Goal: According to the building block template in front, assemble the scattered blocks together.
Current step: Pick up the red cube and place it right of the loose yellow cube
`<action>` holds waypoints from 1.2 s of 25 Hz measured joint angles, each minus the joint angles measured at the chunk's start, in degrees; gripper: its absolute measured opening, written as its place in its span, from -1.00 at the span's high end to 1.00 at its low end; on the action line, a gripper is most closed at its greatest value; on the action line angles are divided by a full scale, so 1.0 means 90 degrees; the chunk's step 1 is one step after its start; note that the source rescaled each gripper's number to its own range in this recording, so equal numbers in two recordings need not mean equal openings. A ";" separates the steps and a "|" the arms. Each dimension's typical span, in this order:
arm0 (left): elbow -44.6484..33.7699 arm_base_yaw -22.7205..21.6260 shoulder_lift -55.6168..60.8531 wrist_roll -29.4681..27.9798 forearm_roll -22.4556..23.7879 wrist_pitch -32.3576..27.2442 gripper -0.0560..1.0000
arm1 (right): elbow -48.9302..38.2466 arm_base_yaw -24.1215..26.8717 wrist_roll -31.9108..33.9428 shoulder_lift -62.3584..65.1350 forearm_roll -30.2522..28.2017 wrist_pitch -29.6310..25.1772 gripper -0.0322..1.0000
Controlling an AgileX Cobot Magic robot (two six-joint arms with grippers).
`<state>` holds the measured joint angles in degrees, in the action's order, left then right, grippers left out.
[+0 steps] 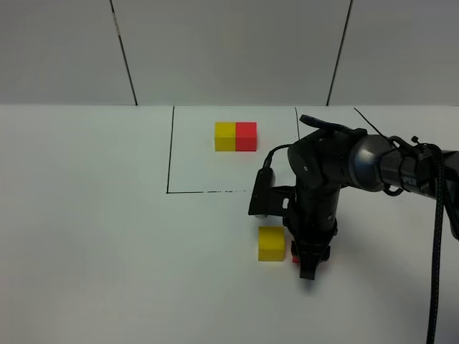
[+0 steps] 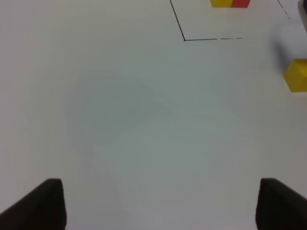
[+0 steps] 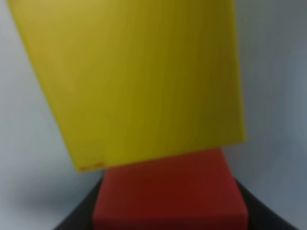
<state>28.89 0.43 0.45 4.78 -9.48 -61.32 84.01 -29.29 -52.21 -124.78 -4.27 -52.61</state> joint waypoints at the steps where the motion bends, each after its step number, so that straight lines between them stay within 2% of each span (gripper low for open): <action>1: 0.0000 0.0000 0.0000 0.0000 0.0000 0.0000 -0.83 | 0.0012 0.0000 -0.0004 -0.0021 0.0000 -0.0007 0.94; 30: 0.0000 0.0000 0.0000 0.0000 0.0000 0.0000 -0.83 | 0.0157 0.0000 -0.0553 -0.0109 0.0295 0.0149 0.94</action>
<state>28.89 0.43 0.45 4.78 -9.48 -61.32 85.43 -29.29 -57.19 -125.77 -1.61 -51.27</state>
